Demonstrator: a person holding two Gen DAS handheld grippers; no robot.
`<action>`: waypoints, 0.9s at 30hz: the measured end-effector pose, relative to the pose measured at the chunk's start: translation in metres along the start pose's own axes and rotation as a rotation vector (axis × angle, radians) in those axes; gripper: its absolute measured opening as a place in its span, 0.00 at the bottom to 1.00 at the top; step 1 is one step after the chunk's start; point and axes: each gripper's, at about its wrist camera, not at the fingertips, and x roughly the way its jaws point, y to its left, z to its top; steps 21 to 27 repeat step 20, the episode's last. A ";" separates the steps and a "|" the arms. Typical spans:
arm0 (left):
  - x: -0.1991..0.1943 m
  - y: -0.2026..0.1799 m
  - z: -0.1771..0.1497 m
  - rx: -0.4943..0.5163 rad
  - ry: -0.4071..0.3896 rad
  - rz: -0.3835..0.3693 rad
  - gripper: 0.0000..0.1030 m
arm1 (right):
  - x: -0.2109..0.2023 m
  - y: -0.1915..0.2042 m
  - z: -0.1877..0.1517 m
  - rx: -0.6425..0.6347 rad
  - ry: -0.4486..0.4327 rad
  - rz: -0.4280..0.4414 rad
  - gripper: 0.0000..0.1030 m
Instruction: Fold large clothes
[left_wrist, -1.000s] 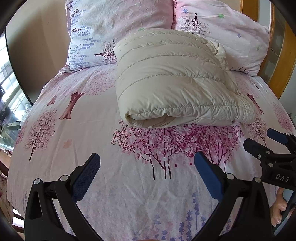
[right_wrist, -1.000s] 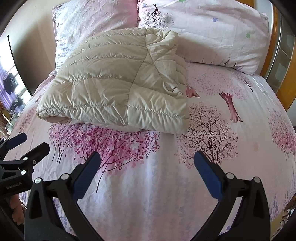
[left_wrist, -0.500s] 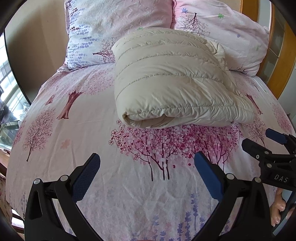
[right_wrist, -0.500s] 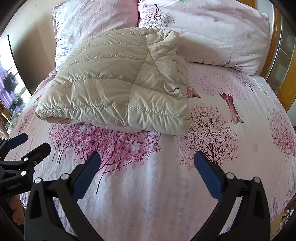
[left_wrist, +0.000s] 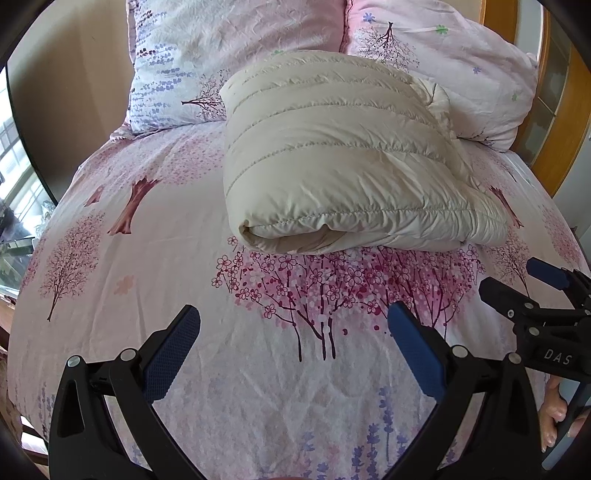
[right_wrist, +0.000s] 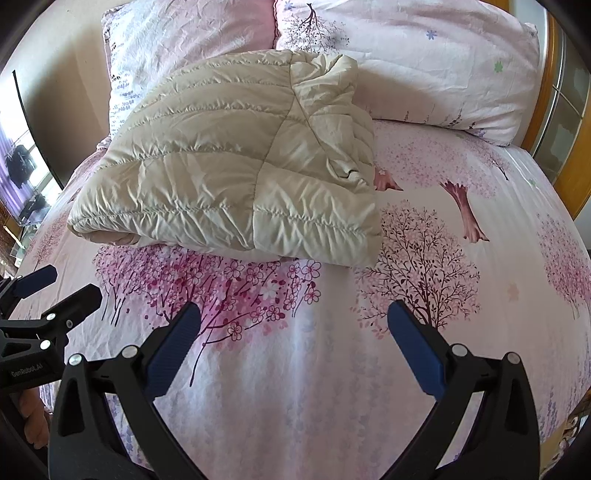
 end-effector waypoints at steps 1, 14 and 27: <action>0.000 0.000 0.000 0.000 0.001 -0.001 0.99 | 0.000 0.000 0.000 0.000 0.000 0.001 0.98; 0.002 0.001 0.000 -0.002 0.005 -0.004 0.99 | 0.003 0.002 -0.001 0.001 0.005 0.004 0.98; 0.004 0.001 0.000 -0.003 0.010 -0.005 0.99 | 0.003 0.002 -0.002 0.002 0.006 0.006 0.98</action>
